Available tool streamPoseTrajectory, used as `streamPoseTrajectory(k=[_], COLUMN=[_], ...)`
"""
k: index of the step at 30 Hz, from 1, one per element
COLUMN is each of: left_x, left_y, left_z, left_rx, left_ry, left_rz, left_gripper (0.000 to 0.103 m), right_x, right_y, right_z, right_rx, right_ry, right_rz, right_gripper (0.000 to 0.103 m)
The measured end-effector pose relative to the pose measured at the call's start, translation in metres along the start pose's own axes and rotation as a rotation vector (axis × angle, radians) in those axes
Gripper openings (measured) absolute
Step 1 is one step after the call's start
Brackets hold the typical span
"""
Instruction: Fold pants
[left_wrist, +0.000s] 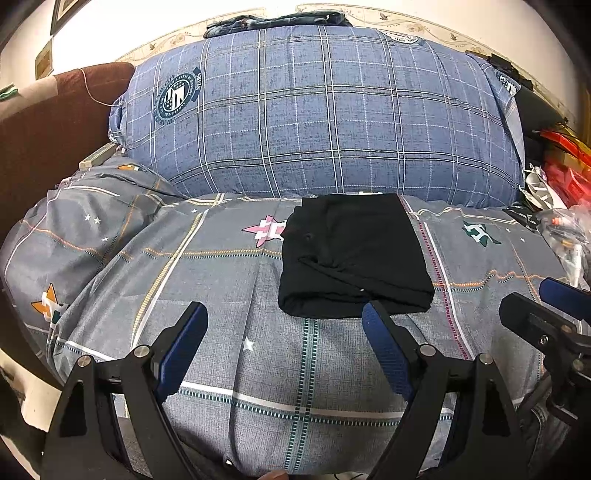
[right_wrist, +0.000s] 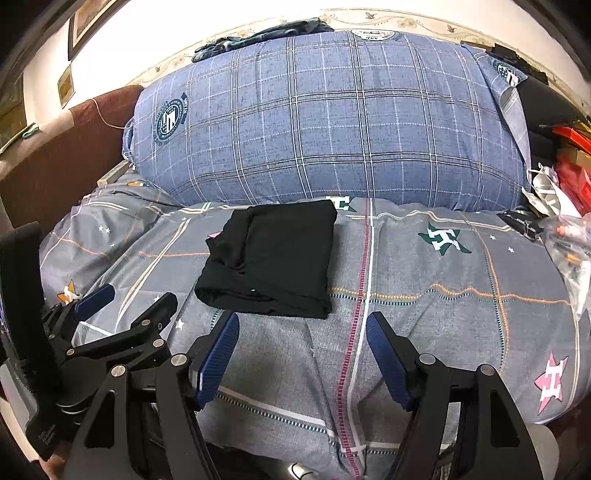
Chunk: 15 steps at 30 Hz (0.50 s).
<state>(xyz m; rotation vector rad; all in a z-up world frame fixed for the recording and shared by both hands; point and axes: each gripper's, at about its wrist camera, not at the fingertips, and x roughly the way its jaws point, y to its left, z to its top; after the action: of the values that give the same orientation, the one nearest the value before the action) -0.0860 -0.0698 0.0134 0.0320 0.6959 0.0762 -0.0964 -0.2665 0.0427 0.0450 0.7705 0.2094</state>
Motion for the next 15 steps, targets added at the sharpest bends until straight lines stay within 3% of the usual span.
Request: streamPoseTrajectory(k=[15], left_x=[0.0056], left_y=[0.0018], left_z=[0.0016], left_rx=[0.0], left_ry=[0.012], left_rz=[-0.003], left_gripper=[0.087], right_x=[0.009], right_y=[0.0], right_z=[0.0017], right_rx=[0.009], right_ry=[0.013], right_rz=[0.004], right_gripper=[0.073])
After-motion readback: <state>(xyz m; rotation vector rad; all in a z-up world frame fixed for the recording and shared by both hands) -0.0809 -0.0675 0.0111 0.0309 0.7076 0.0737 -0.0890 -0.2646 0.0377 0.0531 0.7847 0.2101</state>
